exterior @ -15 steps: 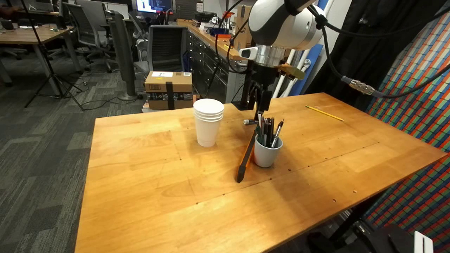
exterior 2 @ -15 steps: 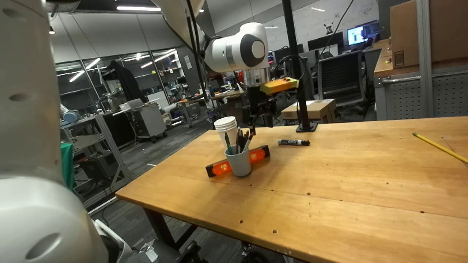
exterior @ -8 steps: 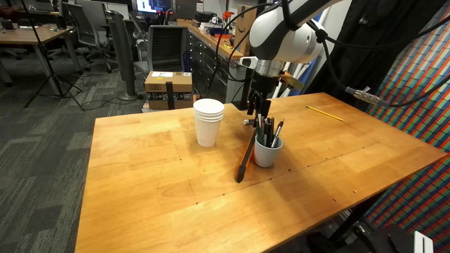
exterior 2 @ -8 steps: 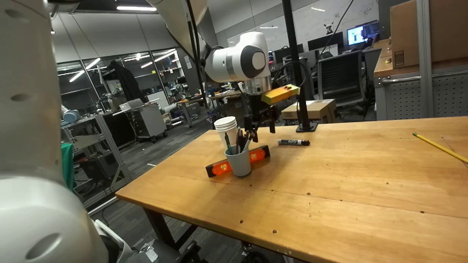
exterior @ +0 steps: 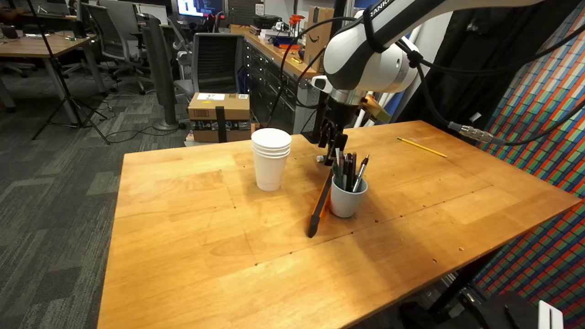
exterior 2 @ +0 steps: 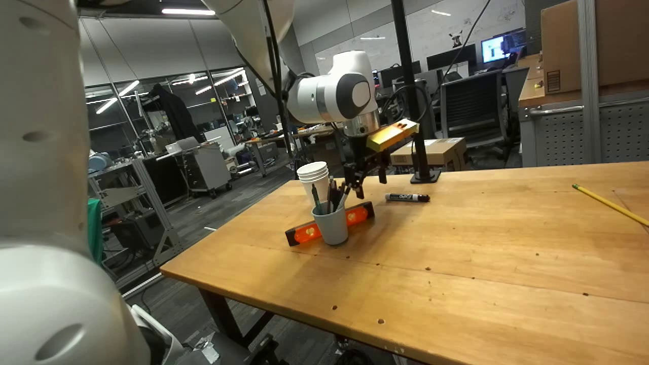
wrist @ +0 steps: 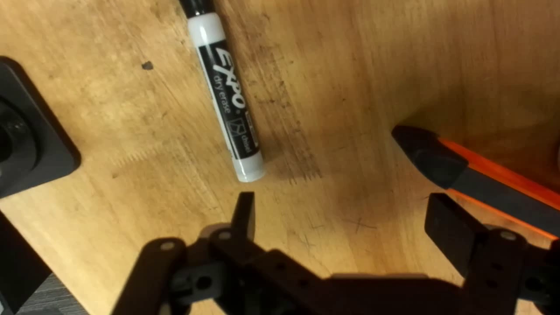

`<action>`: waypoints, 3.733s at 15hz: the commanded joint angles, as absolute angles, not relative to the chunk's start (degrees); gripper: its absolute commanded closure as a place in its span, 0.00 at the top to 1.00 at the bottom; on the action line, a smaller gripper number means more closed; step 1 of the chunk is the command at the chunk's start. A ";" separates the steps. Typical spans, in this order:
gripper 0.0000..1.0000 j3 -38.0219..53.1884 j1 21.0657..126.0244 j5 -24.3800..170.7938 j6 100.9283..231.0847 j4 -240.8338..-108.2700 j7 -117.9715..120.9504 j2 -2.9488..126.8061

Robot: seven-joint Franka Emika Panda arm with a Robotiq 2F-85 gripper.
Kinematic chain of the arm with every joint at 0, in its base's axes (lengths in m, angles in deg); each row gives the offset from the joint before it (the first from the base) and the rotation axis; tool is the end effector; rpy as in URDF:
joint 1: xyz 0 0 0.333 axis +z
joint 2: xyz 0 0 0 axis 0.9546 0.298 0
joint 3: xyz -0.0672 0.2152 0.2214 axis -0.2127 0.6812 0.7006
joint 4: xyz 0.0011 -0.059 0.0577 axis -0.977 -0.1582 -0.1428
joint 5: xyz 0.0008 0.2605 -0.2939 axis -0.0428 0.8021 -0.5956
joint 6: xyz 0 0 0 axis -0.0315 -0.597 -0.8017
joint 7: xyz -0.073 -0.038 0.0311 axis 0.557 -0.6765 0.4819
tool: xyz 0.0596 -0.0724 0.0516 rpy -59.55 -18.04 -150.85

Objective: Stack the white cups together then put the marker in the stacked cups.

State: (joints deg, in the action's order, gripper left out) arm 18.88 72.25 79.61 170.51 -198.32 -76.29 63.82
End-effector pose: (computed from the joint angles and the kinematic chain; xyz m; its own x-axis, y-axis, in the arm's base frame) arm 0.6012 0.0707 0.2982 0.2195 0.9702 0.1026 0.9729 -0.2255 0.0512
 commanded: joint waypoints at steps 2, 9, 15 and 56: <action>1.00 18.48 71.92 78.12 174.39 -198.15 -75.06 64.74; 1.00 16.54 72.65 71.54 172.50 -190.91 -71.31 69.66; 1.00 16.27 72.59 68.09 170.06 -184.24 -69.08 73.29; 0.04 16.13 73.08 63.42 160.25 -183.13 -48.03 75.37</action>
